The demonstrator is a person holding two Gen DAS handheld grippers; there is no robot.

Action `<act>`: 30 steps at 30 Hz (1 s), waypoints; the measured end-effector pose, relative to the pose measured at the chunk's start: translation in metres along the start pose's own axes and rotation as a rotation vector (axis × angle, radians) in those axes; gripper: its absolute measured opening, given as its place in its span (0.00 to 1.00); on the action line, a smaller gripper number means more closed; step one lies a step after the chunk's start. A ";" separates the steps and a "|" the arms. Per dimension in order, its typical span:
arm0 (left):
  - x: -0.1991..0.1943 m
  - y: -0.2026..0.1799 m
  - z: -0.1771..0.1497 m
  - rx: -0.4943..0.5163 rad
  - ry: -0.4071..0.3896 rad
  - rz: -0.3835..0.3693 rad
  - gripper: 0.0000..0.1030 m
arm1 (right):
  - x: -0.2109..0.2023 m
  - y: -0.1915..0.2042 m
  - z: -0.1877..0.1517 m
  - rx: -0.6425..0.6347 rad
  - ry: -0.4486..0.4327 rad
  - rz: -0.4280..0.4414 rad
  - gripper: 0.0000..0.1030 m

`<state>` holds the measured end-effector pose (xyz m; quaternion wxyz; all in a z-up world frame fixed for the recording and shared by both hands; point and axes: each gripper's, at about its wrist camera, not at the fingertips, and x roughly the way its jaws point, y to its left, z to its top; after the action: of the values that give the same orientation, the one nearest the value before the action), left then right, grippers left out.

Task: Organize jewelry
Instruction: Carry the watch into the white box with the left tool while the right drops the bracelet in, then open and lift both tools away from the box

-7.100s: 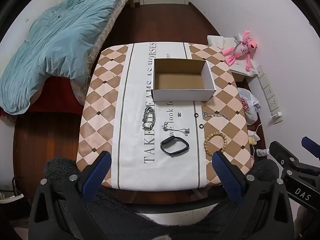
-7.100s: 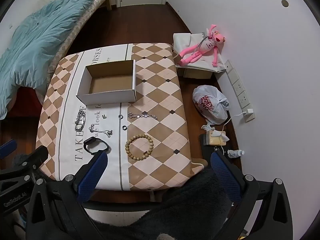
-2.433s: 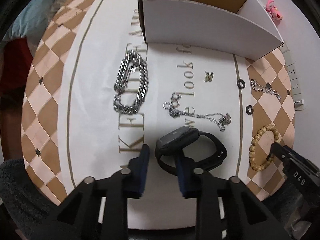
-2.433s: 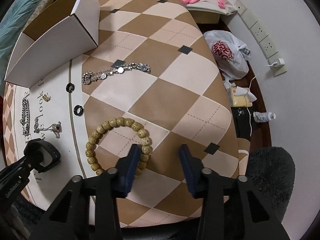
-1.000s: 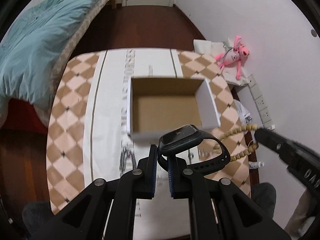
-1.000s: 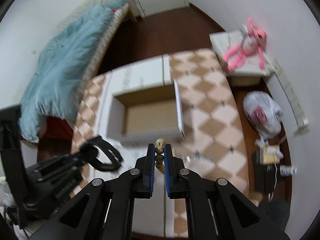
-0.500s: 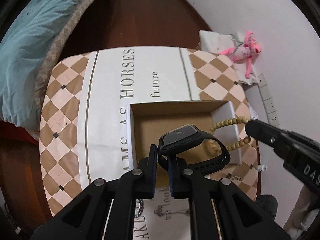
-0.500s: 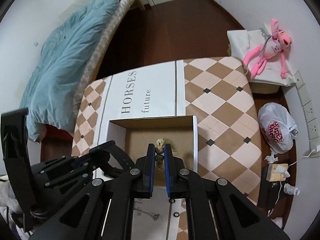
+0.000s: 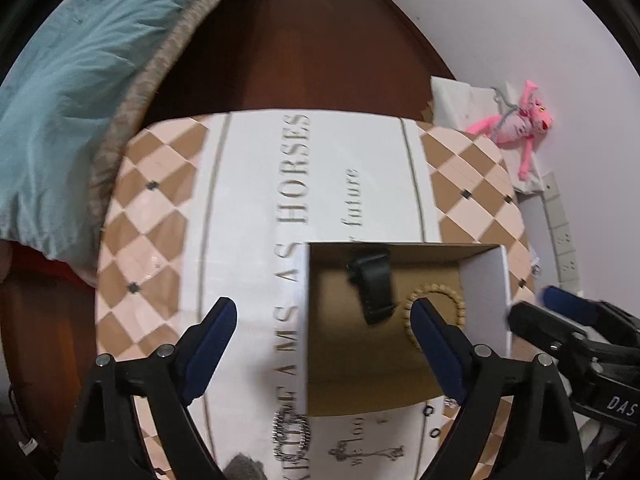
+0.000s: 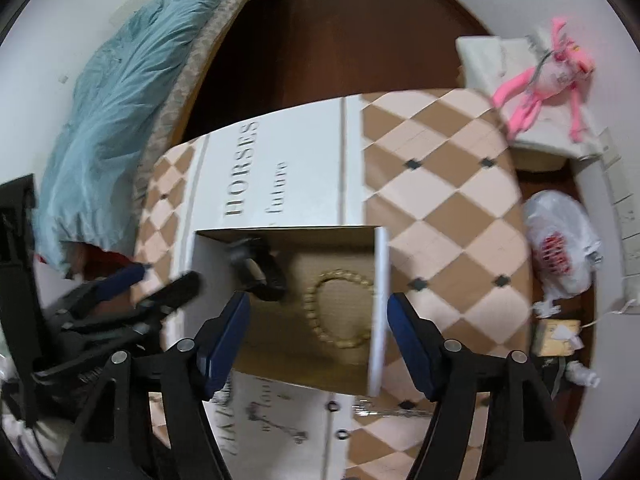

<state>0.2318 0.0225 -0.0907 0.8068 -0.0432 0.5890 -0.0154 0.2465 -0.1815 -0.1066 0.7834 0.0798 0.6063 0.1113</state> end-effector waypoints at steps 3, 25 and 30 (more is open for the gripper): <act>-0.006 0.007 -0.006 -0.019 -0.045 0.036 0.88 | -0.002 0.000 -0.009 -0.018 -0.016 -0.080 0.91; -0.049 0.002 -0.067 0.023 -0.181 0.179 0.89 | -0.024 0.013 -0.068 -0.038 -0.125 -0.246 0.98; -0.076 0.002 -0.080 0.010 -0.220 0.187 0.89 | -0.054 0.023 -0.079 -0.048 -0.184 -0.253 0.98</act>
<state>0.1326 0.0260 -0.0431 0.8647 0.0145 0.4982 0.0615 0.1550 -0.1745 -0.0705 0.8450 -0.0060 0.5344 0.0185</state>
